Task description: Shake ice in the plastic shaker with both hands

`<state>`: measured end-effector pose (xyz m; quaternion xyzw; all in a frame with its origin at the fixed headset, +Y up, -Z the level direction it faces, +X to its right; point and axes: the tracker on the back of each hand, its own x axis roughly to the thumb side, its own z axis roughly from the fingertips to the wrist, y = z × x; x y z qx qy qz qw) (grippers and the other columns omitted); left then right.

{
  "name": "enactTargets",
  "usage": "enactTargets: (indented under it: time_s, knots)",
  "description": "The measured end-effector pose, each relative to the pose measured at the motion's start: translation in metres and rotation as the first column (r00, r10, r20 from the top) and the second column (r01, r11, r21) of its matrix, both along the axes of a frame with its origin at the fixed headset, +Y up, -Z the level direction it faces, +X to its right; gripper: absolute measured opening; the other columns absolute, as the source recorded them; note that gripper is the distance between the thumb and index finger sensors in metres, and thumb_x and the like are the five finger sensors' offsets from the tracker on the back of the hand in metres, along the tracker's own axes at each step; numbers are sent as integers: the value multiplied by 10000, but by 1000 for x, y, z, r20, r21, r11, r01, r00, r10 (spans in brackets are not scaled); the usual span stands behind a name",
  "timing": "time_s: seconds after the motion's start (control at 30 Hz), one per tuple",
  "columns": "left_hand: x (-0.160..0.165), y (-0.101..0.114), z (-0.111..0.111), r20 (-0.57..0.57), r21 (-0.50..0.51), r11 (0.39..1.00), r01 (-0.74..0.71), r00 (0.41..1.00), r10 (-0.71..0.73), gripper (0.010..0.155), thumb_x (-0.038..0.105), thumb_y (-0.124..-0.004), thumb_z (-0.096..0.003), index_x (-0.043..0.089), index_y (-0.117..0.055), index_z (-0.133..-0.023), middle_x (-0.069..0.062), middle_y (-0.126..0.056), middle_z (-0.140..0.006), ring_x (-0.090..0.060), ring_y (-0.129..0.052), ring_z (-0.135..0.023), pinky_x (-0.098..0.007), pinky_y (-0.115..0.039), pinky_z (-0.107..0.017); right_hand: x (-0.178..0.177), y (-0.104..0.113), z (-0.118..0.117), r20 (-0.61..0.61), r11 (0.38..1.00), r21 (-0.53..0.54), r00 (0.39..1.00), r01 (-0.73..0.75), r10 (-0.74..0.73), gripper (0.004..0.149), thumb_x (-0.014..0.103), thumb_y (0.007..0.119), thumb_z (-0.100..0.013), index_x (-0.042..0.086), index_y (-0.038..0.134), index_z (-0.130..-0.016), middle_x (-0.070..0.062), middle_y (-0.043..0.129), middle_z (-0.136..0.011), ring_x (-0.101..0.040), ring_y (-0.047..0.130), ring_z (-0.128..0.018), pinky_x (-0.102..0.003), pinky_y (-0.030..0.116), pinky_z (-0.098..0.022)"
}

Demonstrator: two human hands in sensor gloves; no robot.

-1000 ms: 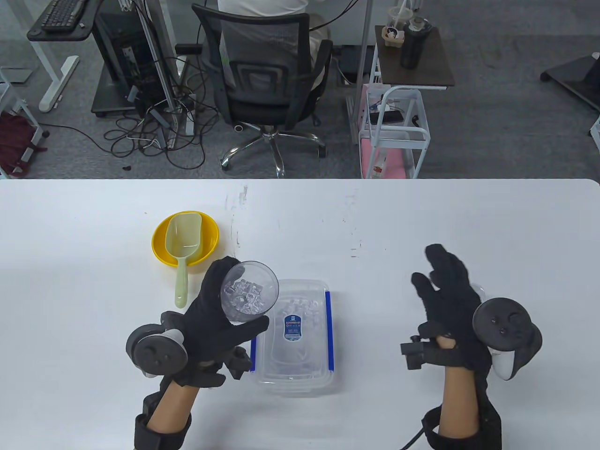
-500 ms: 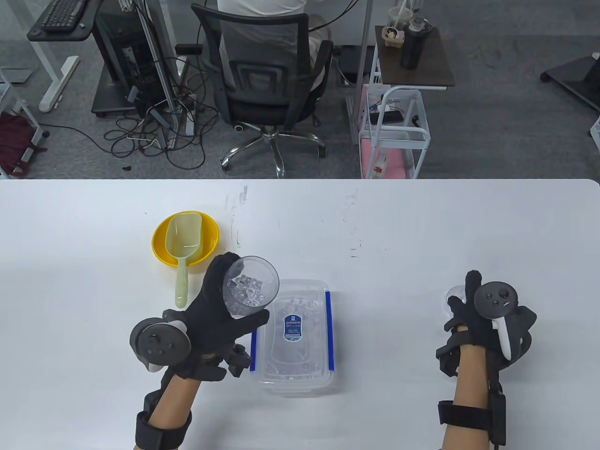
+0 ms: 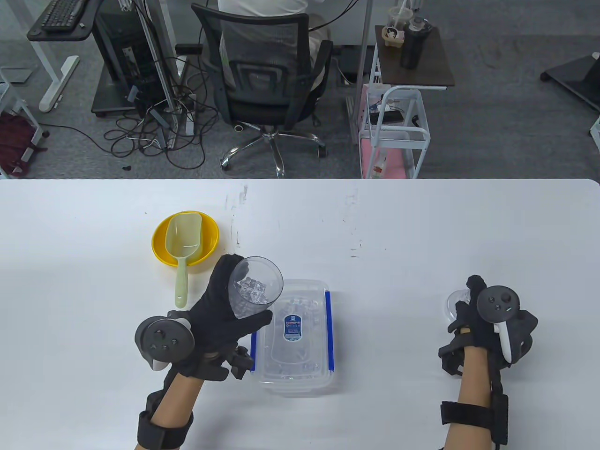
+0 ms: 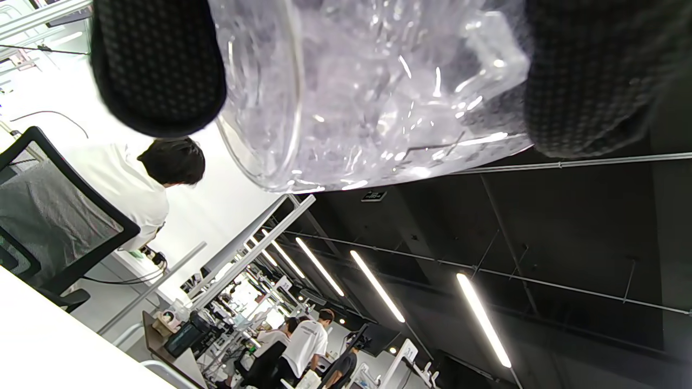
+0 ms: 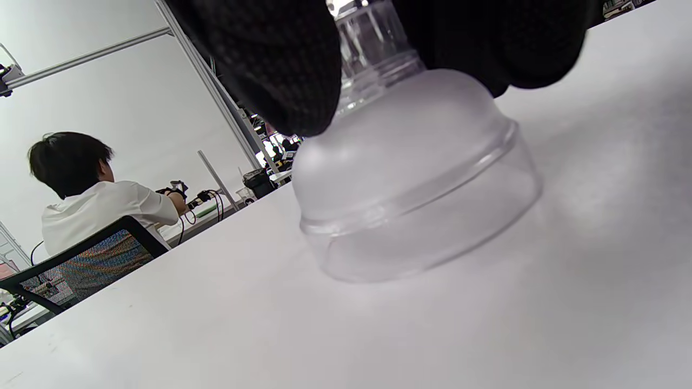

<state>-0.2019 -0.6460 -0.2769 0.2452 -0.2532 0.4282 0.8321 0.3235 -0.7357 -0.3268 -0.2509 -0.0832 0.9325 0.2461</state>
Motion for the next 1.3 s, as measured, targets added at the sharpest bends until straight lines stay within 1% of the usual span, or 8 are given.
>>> enactTargets:
  time_s: [0.07,0.2,0.37,0.47,0.57,0.83,1.13,1.3]
  knots:
    - [1,0,0,-13,7,1000,20,1000,-20,1049,662,-918,-388,275,-294,-1137,-59,-549,-1157,-358,-828,-926,-536,-892,-421,-1,1,0,-8,1000,17,1000,-2,2,890,265,1001,-228,290,591,-1018,-251,637,-1002,-506,712,-830,-530,715,-544]
    - [5,-2,0,-7,-2,999,34,999,-34,1049,662,-916,-390,266,-293,-1135,-59,-548,-1157,-360,-827,-923,-536,-890,-420,-7,34,9,-49,973,212,995,93,-84,899,272,998,-228,276,580,-1024,-264,627,-997,-511,708,-819,-522,722,-530]
    - [13,-6,1,8,-16,998,59,998,-59,1066,661,-914,-392,231,-281,-1135,-74,-555,-1151,-367,-830,-917,-537,-892,-408,-46,97,30,-286,834,477,947,276,-149,902,304,988,-240,275,566,-1037,-265,634,-993,-501,722,-809,-511,733,-528]
    - [19,-8,2,12,-12,996,90,996,-89,1064,659,-914,-391,222,-290,-1133,-74,-558,-1149,-369,-831,-916,-536,-893,-406,-87,127,46,-516,720,526,843,453,-153,901,321,982,-247,281,564,-1043,-263,640,-995,-495,732,-808,-508,738,-531]
    - [25,-10,5,-2,3,993,117,993,-117,1061,660,-910,-396,221,-284,-1132,-75,-551,-1150,-367,-827,-918,-535,-890,-410,-127,142,60,-697,661,465,704,589,-137,897,322,981,-251,282,570,-1047,-260,641,-1002,-492,733,-813,-493,746,-525]
    - [42,-12,12,11,46,974,222,975,-223,1064,659,-908,-395,215,-281,-1131,-98,-548,-1148,-372,-826,-916,-537,-889,-408,-207,143,73,-868,688,310,491,656,-77,893,334,970,-263,266,569,-1058,-257,645,-1006,-487,739,-813,-474,755,-512]
    - [50,-13,15,30,56,972,230,972,-232,1073,644,-896,-413,155,-251,-1118,-168,-533,-1115,-387,-798,-928,-550,-874,-418,-221,136,69,-889,712,252,448,656,-98,973,332,967,-267,192,465,-1089,-258,643,-1011,-487,742,-820,-479,758,-512]
    - [49,-18,12,58,9,984,180,982,-180,1073,642,-891,-417,135,-251,-1112,-196,-534,-1100,-393,-795,-927,-552,-875,-415,-224,126,65,-848,668,314,515,675,-121,997,405,966,-264,167,451,-1083,-176,696,-1019,-409,809,-829,-484,768,-552]
